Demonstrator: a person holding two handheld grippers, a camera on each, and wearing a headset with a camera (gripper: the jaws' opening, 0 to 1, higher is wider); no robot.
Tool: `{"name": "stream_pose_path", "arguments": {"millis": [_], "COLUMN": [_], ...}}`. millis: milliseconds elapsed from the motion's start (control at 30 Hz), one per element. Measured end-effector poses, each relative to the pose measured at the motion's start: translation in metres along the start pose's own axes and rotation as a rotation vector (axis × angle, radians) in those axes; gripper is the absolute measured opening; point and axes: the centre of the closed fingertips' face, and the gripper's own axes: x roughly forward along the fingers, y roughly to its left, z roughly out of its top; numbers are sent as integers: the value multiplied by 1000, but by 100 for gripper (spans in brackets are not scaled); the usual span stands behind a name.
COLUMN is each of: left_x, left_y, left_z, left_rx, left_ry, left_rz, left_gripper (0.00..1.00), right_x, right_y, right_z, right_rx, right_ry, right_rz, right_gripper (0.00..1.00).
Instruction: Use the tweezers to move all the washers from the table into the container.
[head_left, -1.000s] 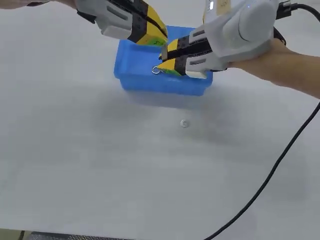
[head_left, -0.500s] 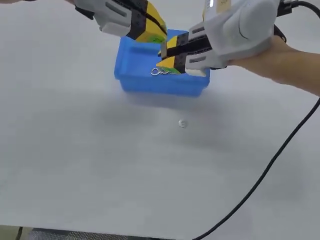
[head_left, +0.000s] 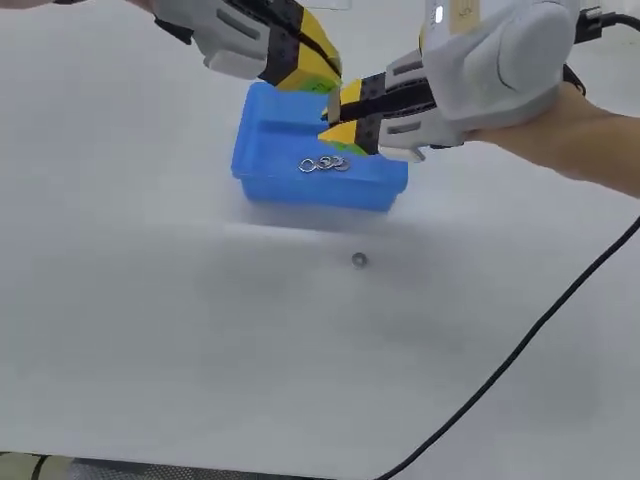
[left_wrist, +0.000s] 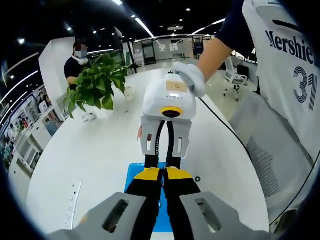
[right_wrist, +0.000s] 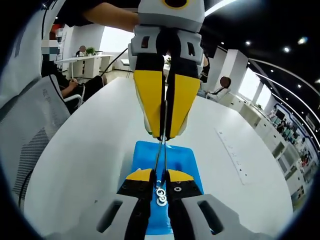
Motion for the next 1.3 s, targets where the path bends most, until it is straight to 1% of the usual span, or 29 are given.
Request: {"name": "stream_pose_path", "arguments": {"millis": [133, 167, 333, 500, 700, 767, 1000, 1200, 1300], "left_x": [1, 1, 8, 13, 19, 22, 28, 32, 32], "left_y": [-9, -9, -22, -35, -49, -56, -71, -78, -79], "left_z": [9, 10, 19, 24, 26, 26, 20, 15, 12], "left_rx": [12, 12, 26, 33, 31, 27, 5, -14, -21], "left_ry": [-5, -6, -8, -6, -6, -8, -11, -6, -5], "left_rz": [-9, -10, -30, -52, -76, -87, -109, -120, -125], "left_gripper": [5, 5, 5, 5, 5, 5, 5, 5, 5], "right_x": [-10, -12, -23, -30, -36, -38, -36, -32, -30], "right_y": [9, 10, 22, 36, 54, 62, 82, 93, 97], "right_z": [4, 4, 2, 0, -1, -1, -7, -11, -13], "right_rx": [-6, -7, -4, 6, 18, 20, 32, 48, 52], "right_ry": [-1, 0, 5, 8, 10, 11, 20, 24, 29], "right_rz": [-4, -4, -5, 1, 17, 29, 62, 84, 92], "right_gripper": [11, 11, 11, 11, 11, 11, 11, 11, 11]}}
